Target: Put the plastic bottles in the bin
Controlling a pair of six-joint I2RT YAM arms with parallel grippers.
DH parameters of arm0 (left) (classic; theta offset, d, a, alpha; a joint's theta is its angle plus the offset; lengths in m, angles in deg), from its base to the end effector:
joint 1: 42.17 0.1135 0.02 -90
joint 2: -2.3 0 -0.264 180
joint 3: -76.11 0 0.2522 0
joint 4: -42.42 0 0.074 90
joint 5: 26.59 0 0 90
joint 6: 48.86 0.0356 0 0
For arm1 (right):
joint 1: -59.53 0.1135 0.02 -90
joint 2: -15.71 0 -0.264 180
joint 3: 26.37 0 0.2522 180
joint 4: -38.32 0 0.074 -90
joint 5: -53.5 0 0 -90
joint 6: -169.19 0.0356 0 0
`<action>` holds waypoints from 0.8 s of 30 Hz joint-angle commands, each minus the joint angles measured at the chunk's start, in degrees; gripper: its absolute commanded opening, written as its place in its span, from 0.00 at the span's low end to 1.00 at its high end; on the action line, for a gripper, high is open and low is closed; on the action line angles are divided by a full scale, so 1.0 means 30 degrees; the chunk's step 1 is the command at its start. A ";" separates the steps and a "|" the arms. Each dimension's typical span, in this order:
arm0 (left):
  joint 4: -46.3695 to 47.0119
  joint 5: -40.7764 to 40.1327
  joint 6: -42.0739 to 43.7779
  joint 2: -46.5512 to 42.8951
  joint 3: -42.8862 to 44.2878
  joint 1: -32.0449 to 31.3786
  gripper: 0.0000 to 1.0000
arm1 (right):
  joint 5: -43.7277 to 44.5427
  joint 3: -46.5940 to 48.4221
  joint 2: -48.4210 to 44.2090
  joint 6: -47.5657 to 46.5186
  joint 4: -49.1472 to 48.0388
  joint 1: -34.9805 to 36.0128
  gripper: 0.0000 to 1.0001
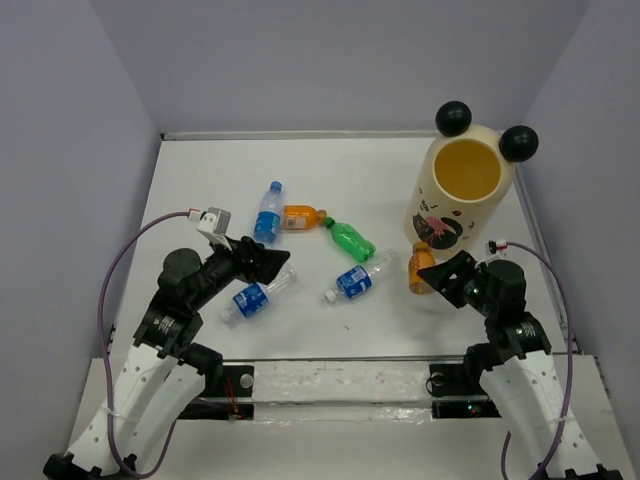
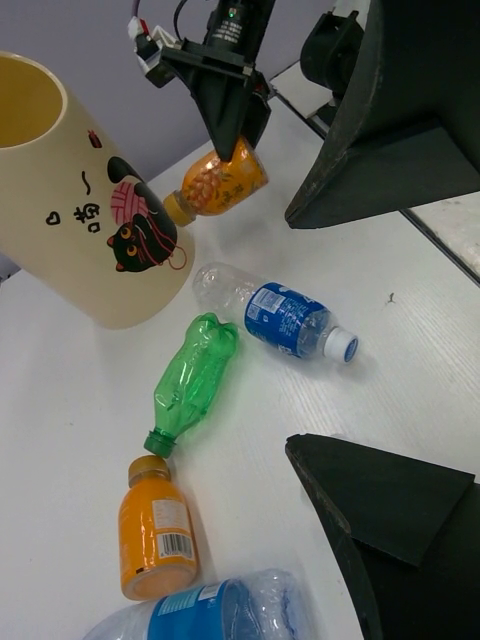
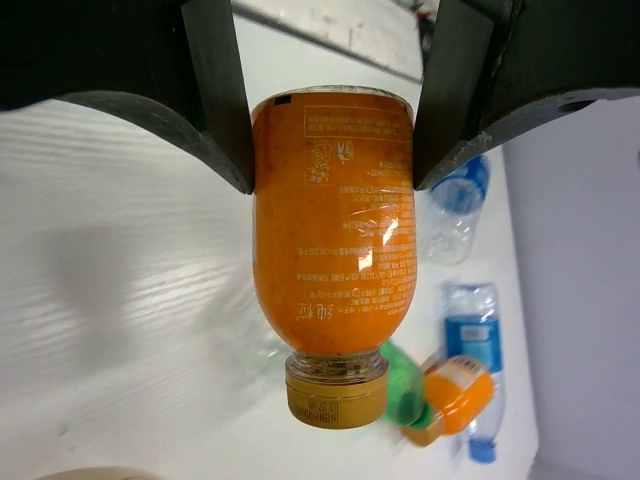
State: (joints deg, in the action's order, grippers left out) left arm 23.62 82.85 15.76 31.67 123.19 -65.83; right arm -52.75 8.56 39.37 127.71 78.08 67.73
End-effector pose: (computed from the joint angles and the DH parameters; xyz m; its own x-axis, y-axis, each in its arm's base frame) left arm 0.1214 -0.0661 0.3177 -0.3086 -0.3061 -0.9006 0.6098 0.6630 -0.4343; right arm 0.1180 0.0271 0.2171 -0.5977 0.6406 -0.4821 0.1018 0.6571 0.7469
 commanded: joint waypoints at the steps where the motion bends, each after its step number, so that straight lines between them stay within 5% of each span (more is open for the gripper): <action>1: 0.0625 0.0521 0.0083 0.0085 -0.0121 -0.0053 0.93 | -0.3865 0.2959 -0.1059 0.1053 0.2055 -0.0070 0.37; 11: 0.0625 0.0551 0.0142 0.0202 -0.0150 -0.0024 0.93 | -0.3582 0.9052 0.2098 0.2607 -0.2362 -0.0070 0.37; 16: 0.0625 0.0346 0.0259 0.0026 -0.0121 -0.0053 0.93 | -0.2261 0.9702 0.5265 0.3691 -0.5378 -0.0070 0.37; 24: 0.0537 0.0375 0.0375 0.0261 -0.0062 -0.0023 0.93 | 0.1430 0.9497 0.4653 0.4278 -0.5064 -0.0070 0.36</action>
State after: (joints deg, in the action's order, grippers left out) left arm 23.62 82.94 15.80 32.10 123.19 -65.83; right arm -54.57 36.14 55.91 139.22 67.39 67.76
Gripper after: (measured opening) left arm 0.927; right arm 0.649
